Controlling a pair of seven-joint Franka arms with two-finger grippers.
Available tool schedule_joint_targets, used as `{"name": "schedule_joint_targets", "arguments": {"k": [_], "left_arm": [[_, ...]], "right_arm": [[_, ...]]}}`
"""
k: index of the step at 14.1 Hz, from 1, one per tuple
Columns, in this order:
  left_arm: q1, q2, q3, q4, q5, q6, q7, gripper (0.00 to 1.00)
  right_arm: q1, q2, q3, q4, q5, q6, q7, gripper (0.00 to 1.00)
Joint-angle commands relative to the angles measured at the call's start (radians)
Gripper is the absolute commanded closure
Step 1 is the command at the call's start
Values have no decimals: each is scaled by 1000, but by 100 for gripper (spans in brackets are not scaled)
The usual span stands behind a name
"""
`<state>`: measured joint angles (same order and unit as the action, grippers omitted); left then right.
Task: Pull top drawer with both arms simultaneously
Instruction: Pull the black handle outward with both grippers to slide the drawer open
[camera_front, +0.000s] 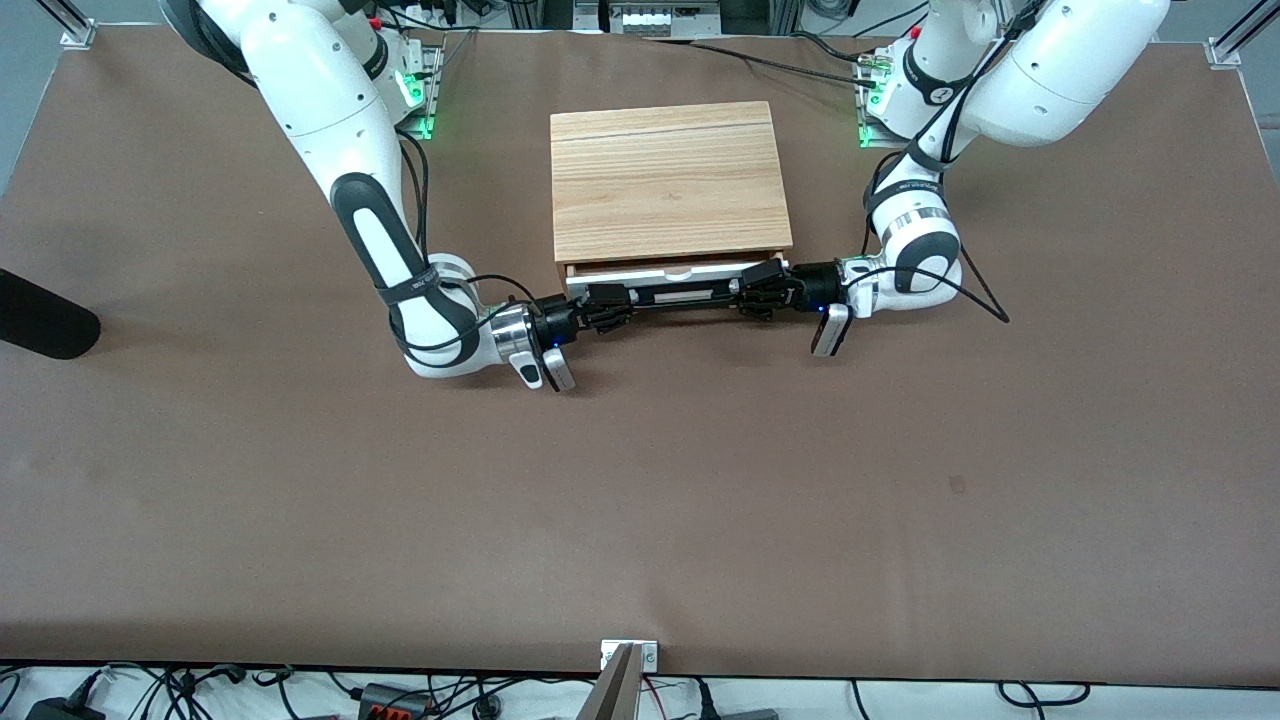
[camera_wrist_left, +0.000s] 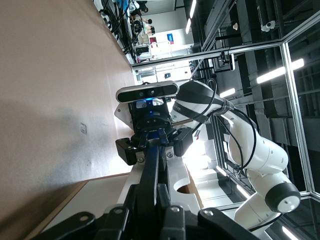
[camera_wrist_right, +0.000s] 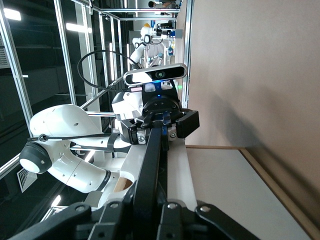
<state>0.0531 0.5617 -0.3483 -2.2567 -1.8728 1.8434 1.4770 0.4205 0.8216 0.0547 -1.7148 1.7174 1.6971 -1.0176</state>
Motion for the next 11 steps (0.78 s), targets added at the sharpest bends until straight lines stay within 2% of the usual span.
{"name": "schedule_joint_targets", "arguments": {"k": [1, 6, 11], "left_arm": [[-7, 3, -17, 8, -14, -36, 69, 99], [-12, 60, -15, 68, -14, -35, 75, 99], [-6, 66, -9, 95, -14, -35, 66, 99]], "right_arm": [[-17, 86, -4, 135, 27, 33, 30, 97], [-32, 122, -6, 216, 25, 53, 77, 97], [-46, 125, -6, 247, 24, 104, 83, 97]]}}
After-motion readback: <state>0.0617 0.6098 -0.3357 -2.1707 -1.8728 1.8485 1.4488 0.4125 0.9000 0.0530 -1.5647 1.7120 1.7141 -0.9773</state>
